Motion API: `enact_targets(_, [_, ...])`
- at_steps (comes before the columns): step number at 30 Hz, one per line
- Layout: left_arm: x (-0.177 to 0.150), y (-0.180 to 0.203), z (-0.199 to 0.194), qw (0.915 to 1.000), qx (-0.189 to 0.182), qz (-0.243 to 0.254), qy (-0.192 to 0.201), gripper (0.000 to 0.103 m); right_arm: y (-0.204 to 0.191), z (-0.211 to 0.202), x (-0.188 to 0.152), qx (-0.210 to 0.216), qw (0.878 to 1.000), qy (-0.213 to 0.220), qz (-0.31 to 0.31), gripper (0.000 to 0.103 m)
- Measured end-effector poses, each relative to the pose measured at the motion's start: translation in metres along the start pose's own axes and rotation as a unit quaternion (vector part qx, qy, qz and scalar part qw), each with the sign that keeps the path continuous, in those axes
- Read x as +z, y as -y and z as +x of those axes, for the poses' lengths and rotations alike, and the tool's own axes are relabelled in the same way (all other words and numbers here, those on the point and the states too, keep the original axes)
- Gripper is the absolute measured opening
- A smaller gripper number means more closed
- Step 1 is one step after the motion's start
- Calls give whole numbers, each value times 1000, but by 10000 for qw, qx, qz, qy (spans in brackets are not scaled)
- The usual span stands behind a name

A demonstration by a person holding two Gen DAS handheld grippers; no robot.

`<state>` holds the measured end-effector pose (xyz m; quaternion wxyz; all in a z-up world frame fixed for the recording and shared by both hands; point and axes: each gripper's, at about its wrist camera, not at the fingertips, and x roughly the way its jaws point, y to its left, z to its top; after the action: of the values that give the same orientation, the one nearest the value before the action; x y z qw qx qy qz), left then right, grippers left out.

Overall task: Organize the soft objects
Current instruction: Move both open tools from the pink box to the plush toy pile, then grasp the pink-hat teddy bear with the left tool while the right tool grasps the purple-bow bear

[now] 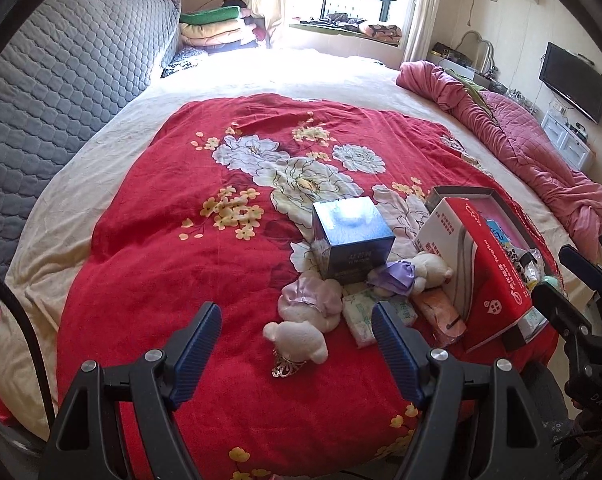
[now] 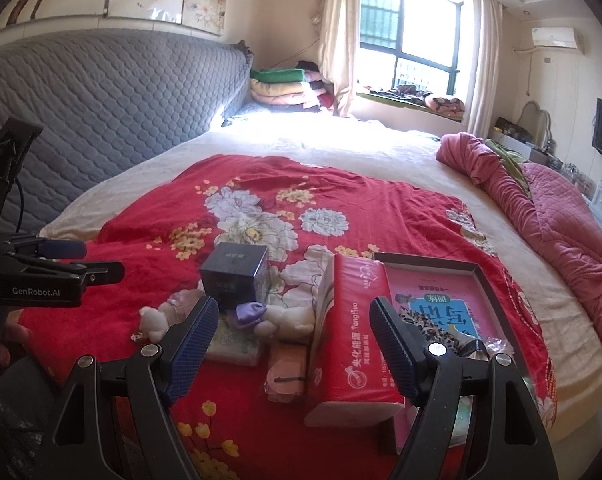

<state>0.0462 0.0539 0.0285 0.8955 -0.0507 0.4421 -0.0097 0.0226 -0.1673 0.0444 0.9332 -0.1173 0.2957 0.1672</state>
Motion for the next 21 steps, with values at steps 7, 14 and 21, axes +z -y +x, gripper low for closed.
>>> enact_targets(7, [-13,-6,27,9994,-115,-23,-334,77,-12,35,-7,59,9964,-382,-759,79])
enact_targets(14, [-20,-11,51,9977,-312,-143,-587,77,-24,78,-8,162,9782,-848,-1891,79])
enact_targets(21, [-23,-16,73,9948,-548,-282,-805,77,-42,132,-13,389,9299,-1542,-3316,79])
